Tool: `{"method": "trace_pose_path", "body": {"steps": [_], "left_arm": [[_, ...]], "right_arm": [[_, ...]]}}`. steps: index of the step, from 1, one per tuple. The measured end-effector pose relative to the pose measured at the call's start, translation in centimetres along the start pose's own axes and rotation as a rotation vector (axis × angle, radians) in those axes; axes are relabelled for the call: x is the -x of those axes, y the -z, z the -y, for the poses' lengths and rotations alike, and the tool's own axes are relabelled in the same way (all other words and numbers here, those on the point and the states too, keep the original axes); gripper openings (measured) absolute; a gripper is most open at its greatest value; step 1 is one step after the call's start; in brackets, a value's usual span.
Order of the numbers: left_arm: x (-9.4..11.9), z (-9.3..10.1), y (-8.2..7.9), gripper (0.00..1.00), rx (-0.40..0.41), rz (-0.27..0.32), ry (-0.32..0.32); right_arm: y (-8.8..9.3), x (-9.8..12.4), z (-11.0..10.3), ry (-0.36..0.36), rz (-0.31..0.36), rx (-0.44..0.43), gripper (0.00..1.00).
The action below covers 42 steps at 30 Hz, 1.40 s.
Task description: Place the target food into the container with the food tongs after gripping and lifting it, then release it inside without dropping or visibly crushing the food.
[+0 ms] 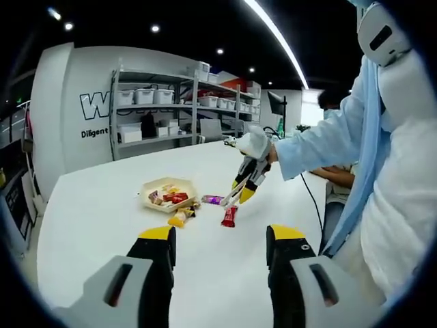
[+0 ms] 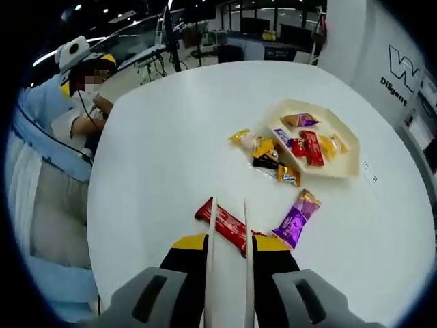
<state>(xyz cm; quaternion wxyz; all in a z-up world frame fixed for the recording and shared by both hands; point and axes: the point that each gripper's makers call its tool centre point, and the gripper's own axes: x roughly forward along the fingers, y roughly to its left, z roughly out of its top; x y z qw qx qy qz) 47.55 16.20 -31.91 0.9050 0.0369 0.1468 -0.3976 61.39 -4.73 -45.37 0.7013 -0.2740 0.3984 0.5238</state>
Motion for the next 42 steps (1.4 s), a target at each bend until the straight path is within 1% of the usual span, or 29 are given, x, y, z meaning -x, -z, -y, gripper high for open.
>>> {"method": "trace_pose_path", "body": {"steps": [6, 7, 9, 10, 12, 13, 14, 15, 17, 18, 19, 21, 23, 24, 25, 26, 27, 28, 29, 30, 31, 33, 36, 40, 42], "left_arm": [[0.0, 0.2, -0.1, 0.51, -0.003, -0.002, -0.001], [0.0, 0.3, -0.1, 0.51, -0.003, -0.003, -0.002], [0.0, 0.3, -0.1, 0.51, -0.004, -0.006, -0.004], [0.0, 0.4, -0.1, 0.51, -0.004, -0.007, -0.005], [0.0, 0.4, -0.1, 0.51, -0.005, -0.008, -0.007], [0.0, 0.4, -0.1, 0.51, -0.003, -0.008, -0.009], [0.0, 0.4, -0.1, 0.51, -0.003, -0.008, -0.013], [0.0, 0.4, -0.2, 0.51, -0.002, -0.008, -0.015], [0.0, 0.4, -0.2, 0.51, -0.002, -0.008, -0.017], [0.0, 0.4, -0.2, 0.51, -0.001, -0.008, -0.018], [-0.1, 0.4, -0.2, 0.51, -0.001, -0.009, -0.02], [-0.1, 0.4, -0.2, 0.51, -0.001, -0.011, -0.024], [0.0, 0.3, -0.2, 0.51, 0.002, -0.01, -0.028], [0.0, 0.3, -0.2, 0.51, 0.002, -0.011, -0.03], [0.0, 0.3, -0.1, 0.51, 0.001, -0.014, -0.032], [0.1, 0.3, -0.1, 0.51, 0.002, -0.017, -0.033], [0.1, 0.2, -0.1, 0.51, 0.002, -0.018, -0.035], [0.1, 0.1, -0.1, 0.51, 0.003, -0.018, -0.039], [0.2, 0.1, -0.1, 0.51, 0.004, -0.018, -0.042], [0.2, 0.1, -0.1, 0.52, 0.005, -0.017, -0.044], [0.3, -0.1, -0.1, 0.52, 0.006, -0.016, -0.05], [0.4, -0.2, -0.1, 0.52, 0.006, -0.018, -0.057], [0.7, -0.5, 0.3, 0.53, 0.007, -0.03, -0.074], [1.2, -0.7, 0.4, 0.54, 0.01, -0.032, -0.091], [1.4, -1.0, 0.5, 0.54, 0.013, -0.03, -0.101]], "right_arm": [[1.0, 0.0, -0.5, -0.031, -0.042, 0.094, 0.17], [1.0, 0.0, -0.5, -0.031, -0.044, 0.101, 0.17], [1.2, 0.2, -0.7, -0.046, -0.056, 0.14, 0.17], [1.2, 0.2, -0.6, -0.042, -0.059, 0.171, 0.17], [1.3, 0.3, -0.7, -0.058, -0.073, 0.203, 0.17], [1.2, 0.4, -0.5, -0.049, -0.076, 0.254, 0.17], [1.3, 0.3, -0.5, -0.052, -0.088, 0.284, 0.17], [1.4, 0.3, -0.5, -0.057, -0.094, 0.287, 0.17], [1.5, 0.2, 0.1, -0.05, -0.108, 0.345, 0.17], [1.7, 0.2, 0.0, -0.06, -0.119, 0.342, 0.17], [1.7, 0.1, 0.2, -0.059, -0.122, 0.363, 0.17], [1.6, 0.1, 0.2, -0.081, -0.133, 0.379, 0.17], [1.5, 0.0, 0.6, -0.072, -0.144, 0.435, 0.17], [1.6, 0.0, 0.5, -0.084, -0.154, 0.441, 0.17], [1.6, -0.1, 0.5, -0.095, -0.16, 0.464, 0.18], [1.5, -0.2, 0.7, -0.092, -0.168, 0.505, 0.18], [1.9, -0.2, 0.7, -0.108, -0.199, 0.521, 0.18], [1.9, -0.2, 0.8, -0.109, -0.203, 0.53, 0.18], [1.7, -0.3, 1.1, -0.101, -0.211, 0.576, 0.18], [1.7, -0.4, 1.4, -0.098, -0.227, 0.595, 0.18], [1.7, -0.5, 1.2, -0.113, -0.231, 0.594, 0.18], [1.4, -0.7, 1.4, -0.107, -0.242, 0.627, 0.18], [1.2, -1.1, 1.3, -0.121, -0.255, 0.657, 0.18], [1.8, -1.8, 1.1, -0.132, -0.294, 0.682, 0.18], [2.0, -1.8, 1.1, -0.13, -0.299, 0.685, 0.18]]}}
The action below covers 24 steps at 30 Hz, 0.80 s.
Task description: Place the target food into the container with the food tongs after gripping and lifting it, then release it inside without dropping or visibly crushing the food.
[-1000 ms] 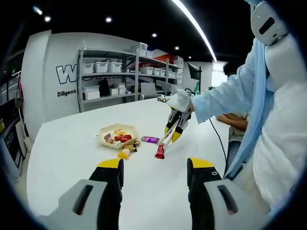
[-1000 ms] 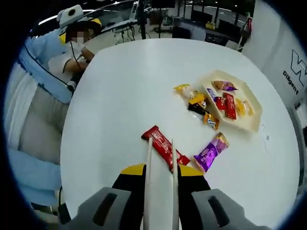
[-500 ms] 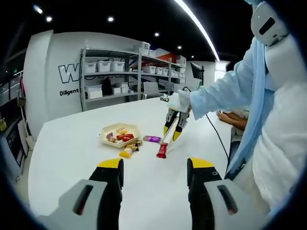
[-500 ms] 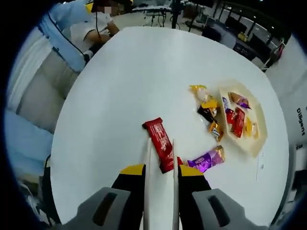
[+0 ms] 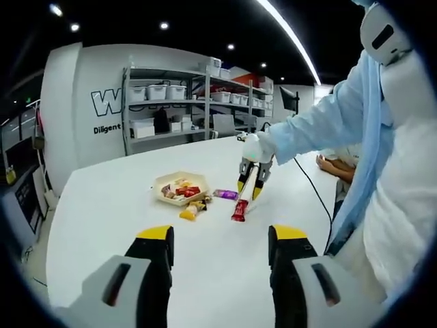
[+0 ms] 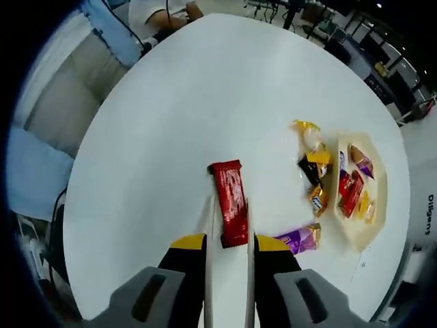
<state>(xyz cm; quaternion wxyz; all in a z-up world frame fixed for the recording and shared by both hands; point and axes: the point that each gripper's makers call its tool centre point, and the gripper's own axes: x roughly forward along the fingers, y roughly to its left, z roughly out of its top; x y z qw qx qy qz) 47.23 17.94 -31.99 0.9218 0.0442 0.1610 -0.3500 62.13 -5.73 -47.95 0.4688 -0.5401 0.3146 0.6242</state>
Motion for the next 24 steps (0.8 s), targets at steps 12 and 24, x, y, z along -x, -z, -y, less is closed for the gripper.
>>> {"method": "trace_pose_path", "body": {"steps": [12, 24], "left_arm": [[0.5, -0.4, 0.5, 0.53, 0.009, -0.008, -0.019], [0.6, -0.4, 0.4, 0.53, 0.004, -0.004, -0.012]], "right_arm": [[-0.1, -0.1, -1.3, 0.044, 0.04, -0.301, 0.14], [-0.8, -0.2, -1.7, 0.094, 0.108, -0.467, 0.14]]}}
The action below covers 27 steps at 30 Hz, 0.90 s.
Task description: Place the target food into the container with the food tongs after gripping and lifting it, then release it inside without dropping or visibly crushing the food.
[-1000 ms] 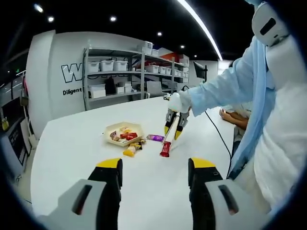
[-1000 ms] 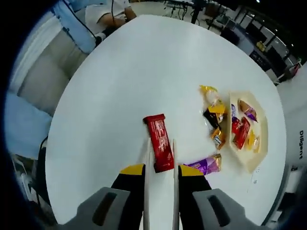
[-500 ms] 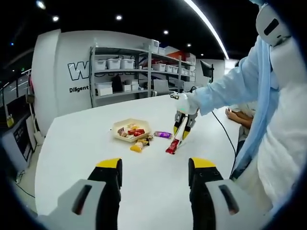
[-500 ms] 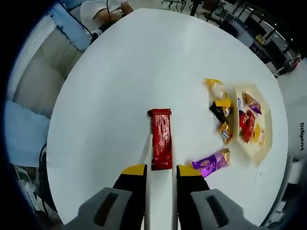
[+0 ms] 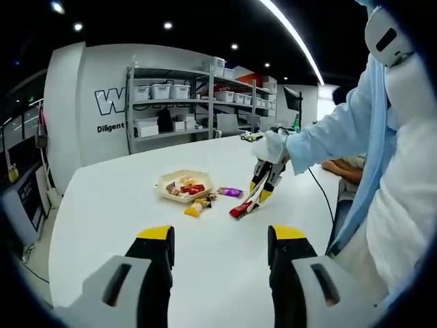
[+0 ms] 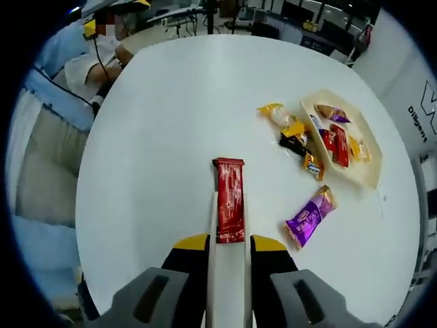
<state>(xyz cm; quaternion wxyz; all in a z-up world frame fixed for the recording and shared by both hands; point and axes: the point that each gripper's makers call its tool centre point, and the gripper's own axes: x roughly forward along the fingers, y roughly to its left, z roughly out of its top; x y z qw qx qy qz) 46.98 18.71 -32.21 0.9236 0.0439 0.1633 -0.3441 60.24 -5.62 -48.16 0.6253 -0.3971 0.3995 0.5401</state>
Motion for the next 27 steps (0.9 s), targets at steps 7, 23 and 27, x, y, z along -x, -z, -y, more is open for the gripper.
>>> {"method": "trace_pose_path", "body": {"steps": [7, 23, 27], "left_arm": [[0.0, 0.1, 0.0, 0.53, 0.0, 0.003, 0.004], [0.9, 0.1, 0.3, 0.52, 0.015, 0.01, -0.013], [1.4, -0.1, 0.6, 0.52, 0.023, 0.01, -0.026]], "right_arm": [[-0.9, 0.4, 0.2, 0.003, 0.012, -0.012, 0.14], [-9.1, 4.6, 11.1, 0.17, 0.153, -0.1, 0.14], [-10.3, 5.0, 13.2, 0.197, 0.171, -0.138, 0.14]]}}
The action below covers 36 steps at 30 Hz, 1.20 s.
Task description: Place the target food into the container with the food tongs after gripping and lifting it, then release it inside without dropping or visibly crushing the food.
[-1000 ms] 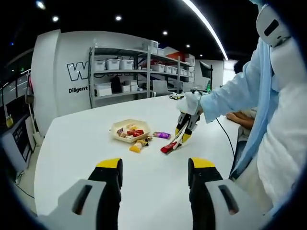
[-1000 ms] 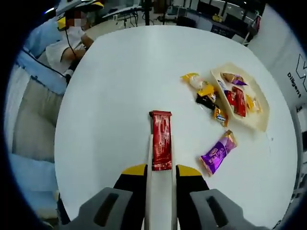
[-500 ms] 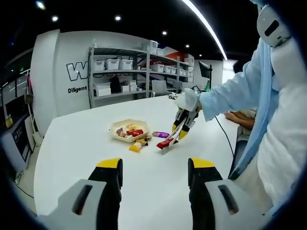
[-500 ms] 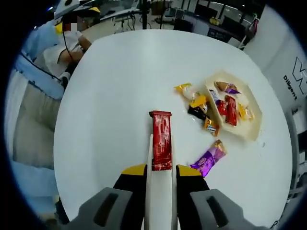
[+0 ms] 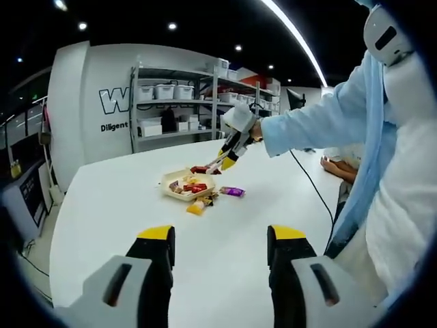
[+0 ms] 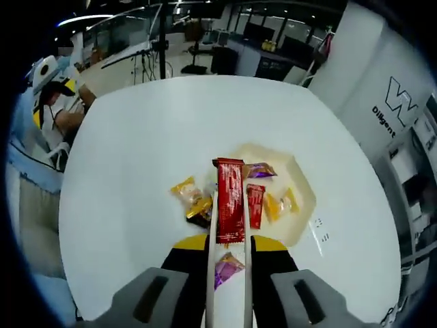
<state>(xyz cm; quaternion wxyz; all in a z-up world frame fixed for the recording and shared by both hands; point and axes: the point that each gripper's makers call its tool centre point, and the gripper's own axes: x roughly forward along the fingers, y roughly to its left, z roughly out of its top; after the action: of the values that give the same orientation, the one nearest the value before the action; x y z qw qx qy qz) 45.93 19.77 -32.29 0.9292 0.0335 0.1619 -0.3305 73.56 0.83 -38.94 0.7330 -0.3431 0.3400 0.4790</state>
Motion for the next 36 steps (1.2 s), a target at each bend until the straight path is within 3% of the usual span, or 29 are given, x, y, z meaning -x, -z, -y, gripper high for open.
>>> {"method": "trace_pose_path", "body": {"steps": [10, 13, 19, 36], "left_arm": [[1.1, -0.7, 0.5, 0.52, 0.012, -0.009, -0.031], [1.2, -0.8, 0.6, 0.52, 0.012, -0.012, -0.03], [0.8, -0.8, 0.4, 0.52, 0.009, -0.007, -0.022], [-0.8, -0.1, -0.1, 0.52, -0.01, -0.007, 0.028]], "right_arm": [[-0.9, -1.0, 3.3, 0.057, 0.017, -0.039, 0.17], [-0.6, -0.7, 2.9, 0.062, 0.007, -0.088, 0.18], [0.1, -0.7, 3.0, 0.068, -0.005, -0.065, 0.17], [3.7, 0.7, 2.1, 0.073, -0.005, -0.115, 0.17]]}}
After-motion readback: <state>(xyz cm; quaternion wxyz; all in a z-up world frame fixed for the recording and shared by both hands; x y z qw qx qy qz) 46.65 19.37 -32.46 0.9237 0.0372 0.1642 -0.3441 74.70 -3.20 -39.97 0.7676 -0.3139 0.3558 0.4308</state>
